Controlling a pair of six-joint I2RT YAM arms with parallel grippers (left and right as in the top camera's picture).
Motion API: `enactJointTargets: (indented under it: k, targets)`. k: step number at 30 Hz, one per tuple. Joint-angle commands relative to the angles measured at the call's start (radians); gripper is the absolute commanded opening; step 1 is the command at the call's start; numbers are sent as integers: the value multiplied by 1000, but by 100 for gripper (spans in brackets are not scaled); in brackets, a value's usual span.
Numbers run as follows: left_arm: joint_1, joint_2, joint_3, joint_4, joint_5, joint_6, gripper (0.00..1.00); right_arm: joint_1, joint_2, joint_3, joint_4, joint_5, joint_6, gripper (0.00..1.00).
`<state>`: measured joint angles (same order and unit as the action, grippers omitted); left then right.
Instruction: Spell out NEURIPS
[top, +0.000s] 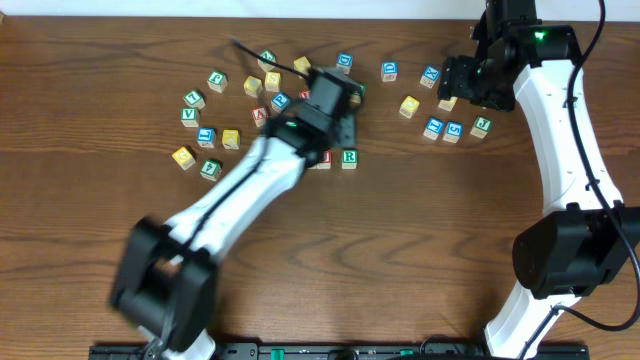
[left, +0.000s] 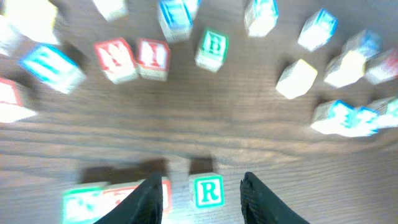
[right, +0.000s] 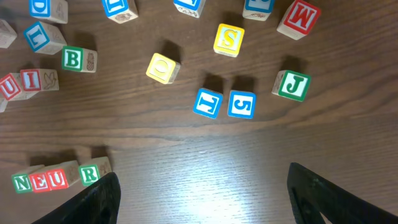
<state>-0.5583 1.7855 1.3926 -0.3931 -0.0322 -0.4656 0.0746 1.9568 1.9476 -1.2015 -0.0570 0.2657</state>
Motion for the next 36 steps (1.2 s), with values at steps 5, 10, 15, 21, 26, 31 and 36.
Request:
enactJointTargets:
  k: [5,10,15,21,26,31,36]
  targets:
    - [89,-198,13,-179,-5,47,40,54,9,-92,61,-56,-13,72]
    - [171,-222,13,-287,-5,47,40,105,9,-205,158,-142,-11,51]
    - [249,-220,13,-323,-5,47,40,183,9,-327,291,-166,37,26]
    - [272,-220,13,-325,-5,47,40,257,9,-462,470,-119,102,8]
    - [272,-220,12,-328,-5,46,40,280,9,-541,552,-114,173,1]
    - [272,-220,12,-333,-5,46,40,289,9,-597,606,-123,216,1]
    - [272,-220,11,-332,-5,46,40,307,56,-628,672,-192,247,1]
